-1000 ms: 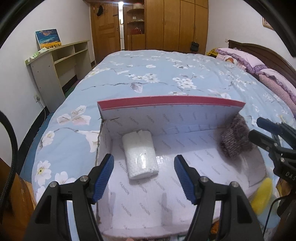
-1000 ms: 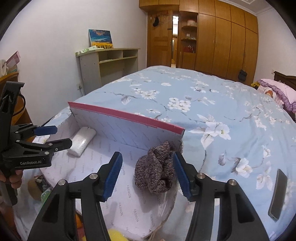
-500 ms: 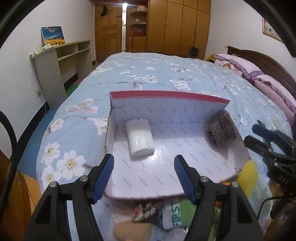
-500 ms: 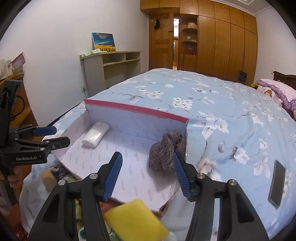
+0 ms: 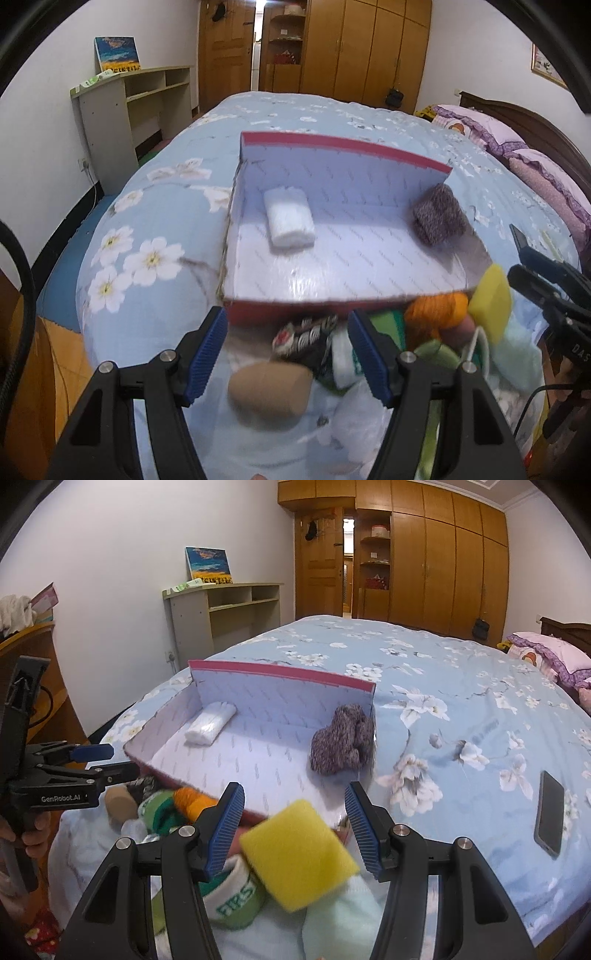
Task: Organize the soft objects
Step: 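Move the left tool to the beige foam while the right tool moves to the light blue cloth, then grasp the beige foam with the left tool while the right tool grasps the light blue cloth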
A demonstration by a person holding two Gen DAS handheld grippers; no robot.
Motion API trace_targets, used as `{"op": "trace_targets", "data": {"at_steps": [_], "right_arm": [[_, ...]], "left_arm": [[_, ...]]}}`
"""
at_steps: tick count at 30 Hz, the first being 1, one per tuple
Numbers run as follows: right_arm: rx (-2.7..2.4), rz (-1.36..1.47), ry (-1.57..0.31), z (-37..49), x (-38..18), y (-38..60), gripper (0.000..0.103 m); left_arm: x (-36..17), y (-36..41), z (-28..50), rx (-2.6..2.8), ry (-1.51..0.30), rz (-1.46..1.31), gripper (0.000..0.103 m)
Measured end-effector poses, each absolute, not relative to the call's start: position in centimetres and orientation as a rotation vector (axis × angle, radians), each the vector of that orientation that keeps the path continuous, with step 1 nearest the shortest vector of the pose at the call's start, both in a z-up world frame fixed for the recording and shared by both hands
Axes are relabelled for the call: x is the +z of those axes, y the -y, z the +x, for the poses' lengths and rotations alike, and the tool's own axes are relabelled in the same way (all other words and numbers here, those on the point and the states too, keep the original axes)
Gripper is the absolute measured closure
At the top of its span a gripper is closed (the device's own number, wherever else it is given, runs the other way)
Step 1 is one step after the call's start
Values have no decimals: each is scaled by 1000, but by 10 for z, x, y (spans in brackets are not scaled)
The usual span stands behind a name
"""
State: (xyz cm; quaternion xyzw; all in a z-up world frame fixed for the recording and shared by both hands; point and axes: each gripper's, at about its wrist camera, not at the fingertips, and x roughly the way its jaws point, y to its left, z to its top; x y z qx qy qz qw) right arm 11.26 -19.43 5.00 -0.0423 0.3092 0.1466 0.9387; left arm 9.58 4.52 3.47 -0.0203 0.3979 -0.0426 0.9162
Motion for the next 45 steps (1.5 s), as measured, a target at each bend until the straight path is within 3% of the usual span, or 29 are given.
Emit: {"op": "trace_targets", "data": {"at_steps": [13, 15, 35, 38, 42, 45], "right_arm": [[266, -86, -642, 68, 37, 201, 45], [260, -84, -651, 65, 34, 203, 45], [256, -41, -710, 56, 11, 214, 45], [255, -40, -715, 56, 9, 213, 45], [251, -40, -722, 56, 8, 213, 45], [252, -38, -723, 54, 9, 213, 45]], "left_arm": [[7, -54, 80, -43, -851, -9, 31], [2, -55, 81, -31, -854, -6, 25], [-20, -57, 87, -38, -886, -42, 26], [-19, -58, 85, -45, -882, -55, 30], [-17, -59, 82, -78, -876, -65, 46], [-14, -55, 78, -80, -864, -43, 47]]}}
